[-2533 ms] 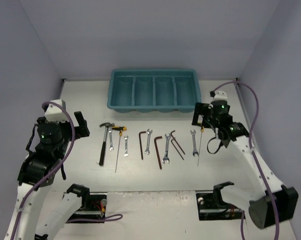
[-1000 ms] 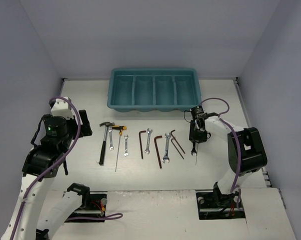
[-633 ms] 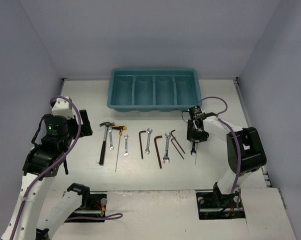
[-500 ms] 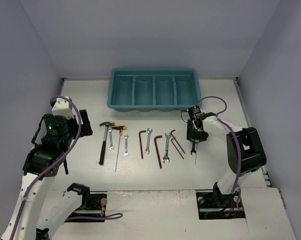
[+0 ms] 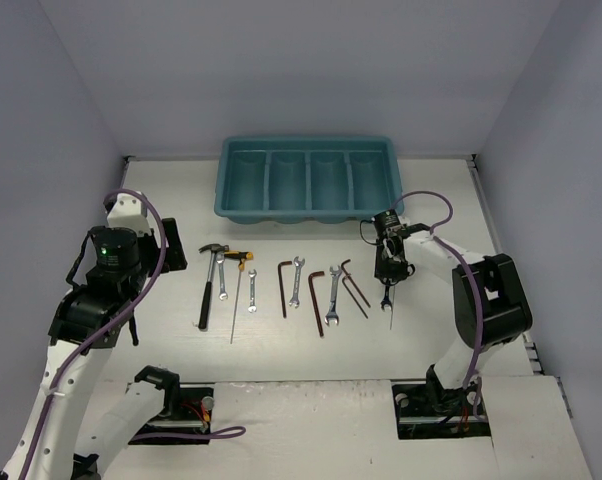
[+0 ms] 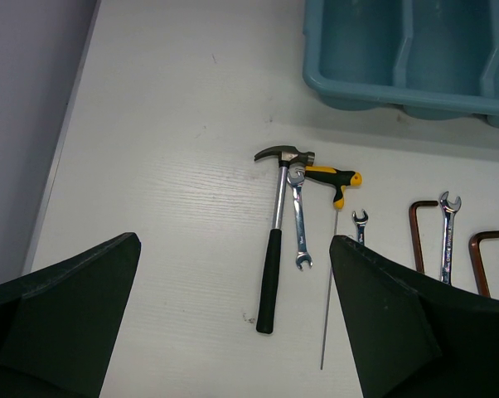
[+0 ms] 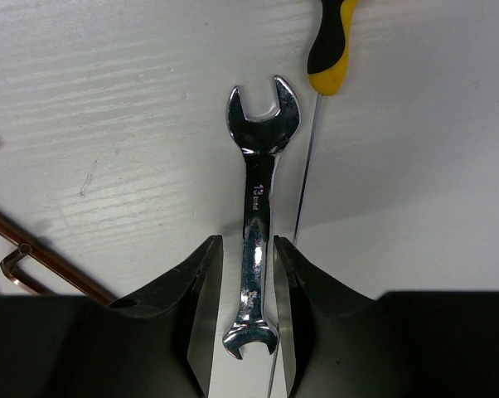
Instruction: Sort the tools into containers
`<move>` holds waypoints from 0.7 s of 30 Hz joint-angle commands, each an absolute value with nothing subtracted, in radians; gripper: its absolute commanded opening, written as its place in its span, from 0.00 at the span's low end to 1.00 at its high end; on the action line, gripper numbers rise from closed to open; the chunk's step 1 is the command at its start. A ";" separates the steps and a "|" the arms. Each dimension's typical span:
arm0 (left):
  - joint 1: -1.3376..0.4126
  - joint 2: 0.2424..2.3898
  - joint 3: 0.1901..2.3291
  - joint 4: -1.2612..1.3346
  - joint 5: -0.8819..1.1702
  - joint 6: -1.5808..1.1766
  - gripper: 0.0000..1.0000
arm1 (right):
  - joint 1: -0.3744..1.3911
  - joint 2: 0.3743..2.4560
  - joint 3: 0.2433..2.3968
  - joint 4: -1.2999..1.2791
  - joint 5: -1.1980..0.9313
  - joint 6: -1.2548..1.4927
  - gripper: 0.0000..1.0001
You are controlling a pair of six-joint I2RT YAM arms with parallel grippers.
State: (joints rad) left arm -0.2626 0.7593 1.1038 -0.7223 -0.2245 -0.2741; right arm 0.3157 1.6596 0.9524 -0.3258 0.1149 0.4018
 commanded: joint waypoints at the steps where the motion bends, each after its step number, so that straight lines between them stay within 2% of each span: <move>1: -0.267 0.767 1.123 -0.692 -0.218 -0.279 0.97 | 0.317 1.677 0.974 -0.344 0.143 0.428 0.28; 8: -0.267 0.769 1.120 -0.692 -0.216 -0.282 0.97 | 0.318 1.706 0.946 -0.336 0.132 0.442 0.26; 9: -0.267 0.772 1.121 -0.693 -0.216 -0.284 0.97 | 0.318 1.708 0.945 -0.333 0.130 0.440 0.23; 12: -0.267 0.773 1.124 -0.695 -0.215 -0.287 0.97 | 0.321 1.715 0.947 -0.330 0.117 0.429 0.00; 21: -0.267 0.773 1.132 -0.695 -0.212 -0.293 0.97 | 0.389 1.603 1.069 -0.338 0.120 0.388 0.00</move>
State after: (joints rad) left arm -0.2626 0.7631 1.1030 -0.7227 -0.2201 -0.2763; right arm 0.3594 1.6875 0.9654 -0.3226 0.1145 0.4112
